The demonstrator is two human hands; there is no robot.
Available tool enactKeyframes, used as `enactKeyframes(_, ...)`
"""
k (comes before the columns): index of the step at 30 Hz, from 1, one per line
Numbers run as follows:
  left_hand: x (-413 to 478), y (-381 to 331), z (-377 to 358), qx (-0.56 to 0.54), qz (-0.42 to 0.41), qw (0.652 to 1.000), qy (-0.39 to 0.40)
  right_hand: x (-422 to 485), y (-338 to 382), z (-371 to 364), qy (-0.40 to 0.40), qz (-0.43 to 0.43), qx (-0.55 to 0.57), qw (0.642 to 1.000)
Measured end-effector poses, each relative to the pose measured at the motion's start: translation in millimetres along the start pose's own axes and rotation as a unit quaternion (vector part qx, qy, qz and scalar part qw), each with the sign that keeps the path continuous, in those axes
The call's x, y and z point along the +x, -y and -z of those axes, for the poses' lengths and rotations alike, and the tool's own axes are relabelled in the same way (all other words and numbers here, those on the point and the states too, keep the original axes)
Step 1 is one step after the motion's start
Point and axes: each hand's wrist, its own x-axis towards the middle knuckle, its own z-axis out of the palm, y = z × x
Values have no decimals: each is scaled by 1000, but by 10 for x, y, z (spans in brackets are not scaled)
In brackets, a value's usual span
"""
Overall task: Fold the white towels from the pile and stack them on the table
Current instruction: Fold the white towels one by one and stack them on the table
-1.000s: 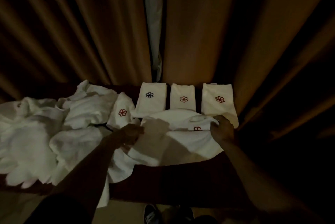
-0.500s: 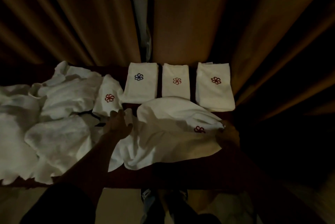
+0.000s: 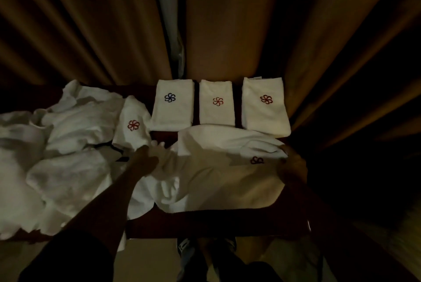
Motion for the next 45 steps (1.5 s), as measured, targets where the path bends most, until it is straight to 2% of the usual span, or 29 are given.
enactKeyframes(4, -45, -3, 299, 15, -29, 990, -138, 4, 12, 174, -9, -70, -59, 996)
enactKeyframes(7, -147, -1, 470, 17, 11, 979, -204, -16, -62, 174, -71, -40, -32, 996)
enactKeyframes(8, -178, 20, 501, 11, 30, 977, -213, -19, -98, 150, -79, -47, -20, 996)
enactKeyframes(10, -226, 89, 509, 9, 63, 975, -213, -22, -165, 110, -36, -74, -19, 996)
enactKeyframes(14, -281, 217, 397, 12, 66, 982, -179, -76, -241, 61, 41, -44, -11, 998)
enactKeyframes(18, -356, 215, 220, 116, 59, 969, -208, -208, -149, -21, 84, -57, -136, 985)
enactKeyframes(20, -380, 203, 127, 180, 29, 955, -236, -286, -98, -59, 61, -67, -177, 980)
enactKeyframes(22, -361, 229, 49, 247, -73, 933, -251, -340, -166, -144, 26, -31, -254, 966)
enactKeyframes(23, -356, 246, 15, 276, -134, 918, -249, -361, -176, -156, 31, -7, -280, 960)
enactKeyframes(25, -367, 274, -53, 316, -215, 893, -239, -354, -189, -157, 99, -3, -282, 954)
enactKeyframes(27, -390, 268, -109, 349, -229, 885, -206, -366, -189, -146, 208, -45, -254, 943)
enactKeyframes(28, -392, 261, -136, 365, -239, 882, -178, -418, -185, -129, 223, -39, -248, 942)
enactKeyframes(30, -408, 233, -187, 365, -224, 901, -76, -503, -262, -161, 161, 30, -232, 959)
enactKeyframes(31, -411, 227, -211, 361, -189, 913, -20, -519, -355, -207, 158, 69, -242, 955)
enactKeyframes(32, -414, 241, -237, 365, -152, 918, 21, -543, -401, -214, 203, 80, -275, 937)
enactKeyframes(34, -410, 329, -303, 352, -108, 928, 49, -518, -486, -211, 284, 22, -327, 901)
enactKeyframes(36, -401, 459, -406, 350, -90, 930, 65, -455, -529, -173, 282, -9, -324, 903)
enactKeyframes(37, -417, 489, -446, 341, -85, 934, 67, -487, -563, -192, 277, -6, -339, 899)
enactKeyframes(38, -429, 497, -483, 324, -78, 941, 62, -496, -567, -218, 240, 28, -358, 902)
enactKeyframes(40, -492, 438, -547, 303, -75, 949, 42, -505, -626, -259, 234, 29, -378, 895)
enactKeyframes(41, -519, 406, -580, 299, -73, 951, 42, -517, -657, -259, 221, 32, -355, 908)
enactKeyframes(43, -565, 357, -597, 280, -64, 956, 51, -567, -605, -198, 230, 7, -382, 895)
enactKeyframes(45, -606, 355, -612, 282, -70, 955, 59, -595, -603, -164, 196, -14, -387, 901)
